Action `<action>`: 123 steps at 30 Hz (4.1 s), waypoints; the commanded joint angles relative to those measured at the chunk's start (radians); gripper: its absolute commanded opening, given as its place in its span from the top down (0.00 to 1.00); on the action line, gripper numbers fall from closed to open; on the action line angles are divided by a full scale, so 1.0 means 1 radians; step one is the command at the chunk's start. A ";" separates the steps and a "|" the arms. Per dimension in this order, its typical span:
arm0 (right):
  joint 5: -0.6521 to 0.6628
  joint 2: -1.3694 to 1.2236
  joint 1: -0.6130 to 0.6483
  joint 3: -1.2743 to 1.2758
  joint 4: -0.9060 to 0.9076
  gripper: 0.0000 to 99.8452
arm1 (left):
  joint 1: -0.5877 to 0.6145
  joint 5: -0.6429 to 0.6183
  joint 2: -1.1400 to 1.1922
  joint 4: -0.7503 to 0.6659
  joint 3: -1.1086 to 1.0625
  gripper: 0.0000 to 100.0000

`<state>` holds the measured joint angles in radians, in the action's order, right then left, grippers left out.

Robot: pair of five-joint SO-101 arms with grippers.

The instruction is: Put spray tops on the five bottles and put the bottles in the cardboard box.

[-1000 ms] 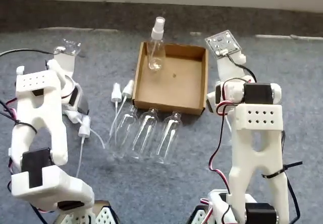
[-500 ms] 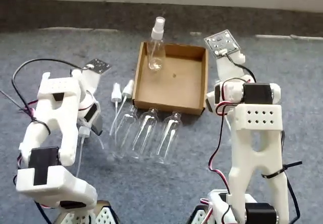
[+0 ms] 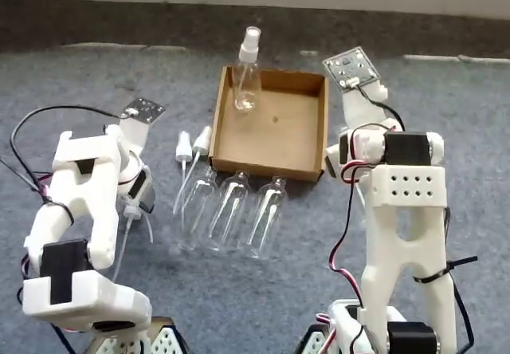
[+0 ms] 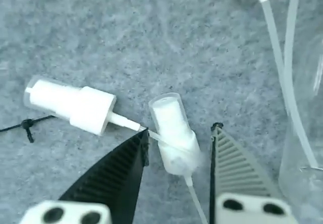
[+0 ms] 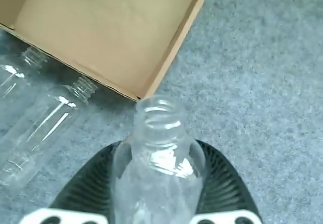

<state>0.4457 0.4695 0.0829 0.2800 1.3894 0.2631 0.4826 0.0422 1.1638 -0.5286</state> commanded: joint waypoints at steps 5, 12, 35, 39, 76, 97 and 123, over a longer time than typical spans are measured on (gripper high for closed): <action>0.008 0.038 0.005 -0.004 0.022 0.98 | 0.013 0.008 0.019 -0.014 -0.025 0.86; 0.006 0.038 0.005 -0.004 0.024 0.98 | 0.002 0.023 0.166 -0.029 0.013 0.91; 0.009 0.038 0.002 -0.004 0.025 0.98 | -0.096 -0.186 0.179 0.279 0.782 0.94; 0.006 0.038 0.005 -0.002 0.025 0.98 | 0.012 -0.279 0.183 0.304 0.745 0.89; 0.005 0.038 0.007 -0.005 0.079 0.98 | 0.068 -0.671 0.802 0.371 1.451 0.95; -0.144 0.461 0.417 0.354 -0.400 0.98 | -0.087 -0.763 0.223 0.611 2.089 0.96; -0.304 1.020 0.579 0.977 -0.885 0.98 | -0.636 -0.870 -0.515 -0.219 0.837 0.98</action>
<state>0.1511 1.4469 0.6536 1.2635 0.5301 -0.2831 -0.3767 -0.4427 1.1024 0.3982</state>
